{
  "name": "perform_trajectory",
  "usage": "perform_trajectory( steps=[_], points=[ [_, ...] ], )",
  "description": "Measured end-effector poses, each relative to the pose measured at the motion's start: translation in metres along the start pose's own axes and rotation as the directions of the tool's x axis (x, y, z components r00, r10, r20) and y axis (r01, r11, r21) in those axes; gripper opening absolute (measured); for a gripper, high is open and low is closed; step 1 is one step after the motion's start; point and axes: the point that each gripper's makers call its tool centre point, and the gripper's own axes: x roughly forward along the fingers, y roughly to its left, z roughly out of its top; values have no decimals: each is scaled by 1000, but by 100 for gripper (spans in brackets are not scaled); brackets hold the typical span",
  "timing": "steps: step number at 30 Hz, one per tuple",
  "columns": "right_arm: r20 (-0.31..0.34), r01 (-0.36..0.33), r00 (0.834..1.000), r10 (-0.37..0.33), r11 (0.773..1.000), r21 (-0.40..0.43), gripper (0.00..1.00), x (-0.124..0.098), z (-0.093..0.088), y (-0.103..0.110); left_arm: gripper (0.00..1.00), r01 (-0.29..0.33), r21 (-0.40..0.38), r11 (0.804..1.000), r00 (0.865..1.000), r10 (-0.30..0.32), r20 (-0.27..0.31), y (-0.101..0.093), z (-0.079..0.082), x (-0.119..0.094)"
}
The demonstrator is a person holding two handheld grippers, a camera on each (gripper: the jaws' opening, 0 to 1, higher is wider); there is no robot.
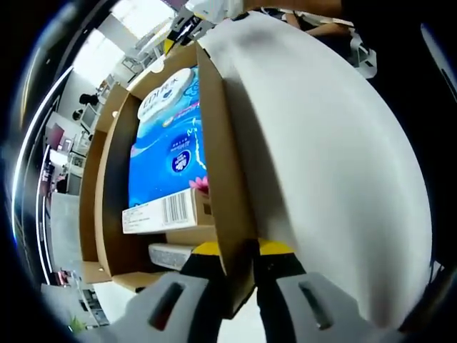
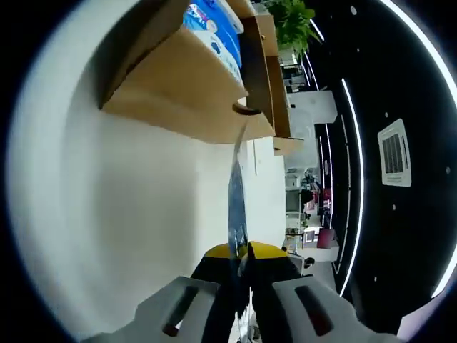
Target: Operate the shoe box by opening the lid, removing the specified soft item, and placing it in the target area until the item is outside and the box remains undamaged.
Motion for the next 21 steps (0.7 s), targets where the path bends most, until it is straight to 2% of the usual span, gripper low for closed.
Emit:
perform_trajectory(
  steps=[6,14,17,21],
  points=[
    [16,-60,998,60,998,10,1,7,0,15,12,0,1,1000,1000,0,-3,0,6,2],
    [25,-124,992,123,992,14,1,11,1,30,12,0,2,1000,1000,0,-1,-1,7,2],
    [49,-166,985,163,983,77,1,14,3,39,12,1,1,1000,1000,-1,-2,-1,7,3],
    [45,-177,984,174,981,83,1,14,0,41,12,1,2,1000,1000,-1,-2,-1,7,3]
  ],
)
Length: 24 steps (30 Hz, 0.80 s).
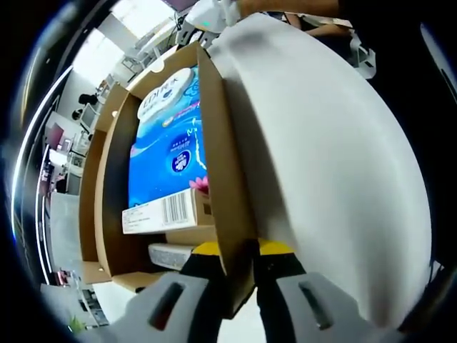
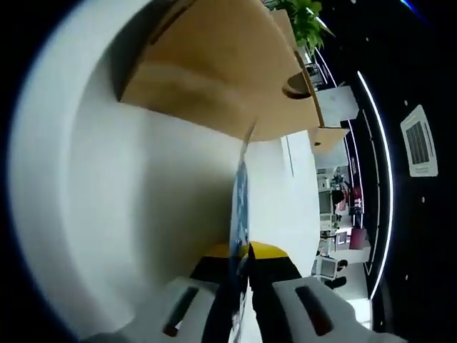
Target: Operate the shoe box by opening the lid, removing the specified soft item, and placing it in the target area until the item is outside and the box remains undamaged.
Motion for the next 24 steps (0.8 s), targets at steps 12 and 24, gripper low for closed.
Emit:
perform_trajectory(
  steps=[12,24],
  points=[
    [9,-53,999,53,998,19,2,0,-2,6,12,2,-3,1000,1000,-2,-1,0,0,0],
    [-17,-94,995,94,995,16,8,-5,-6,13,12,1,-1,1000,1000,-1,-1,0,0,0]
  ],
)
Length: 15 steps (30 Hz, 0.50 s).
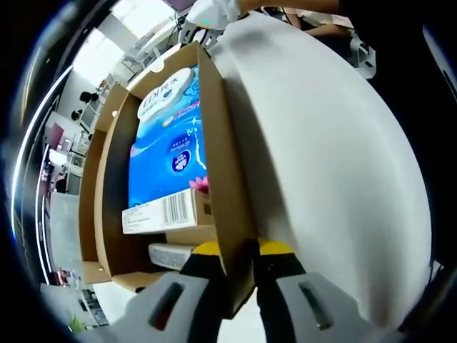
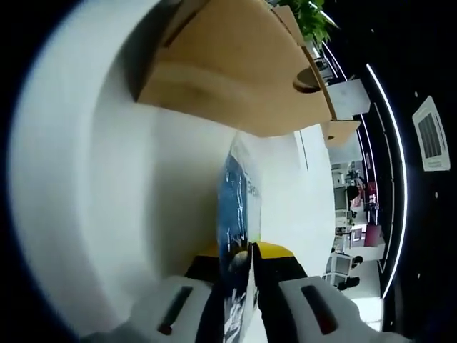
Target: Operate the shoe box by opening the lid, removing the specified soft item, and placing it in the target area until the item is outside and the box remains undamaged.
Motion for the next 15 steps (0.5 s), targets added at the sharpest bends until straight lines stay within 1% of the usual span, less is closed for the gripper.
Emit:
perform_trajectory(
  steps=[3,5,10,15],
  points=[
    [-5,-2,1000,2,1000,2,8,-4,0,0,12,0,0,1000,1000,0,-1,0,0,0],
    [-13,-5,1000,4,1000,-19,8,-6,-1,0,12,-1,1,1000,1000,1,-1,0,0,0],
    [-20,-12,1000,11,1000,-23,8,-13,-1,2,12,0,0,1000,1000,0,-2,0,0,0],
    [-32,-25,999,25,999,-26,9,-21,-5,9,12,-1,1,1000,1000,1,-1,0,0,0]
  ],
)
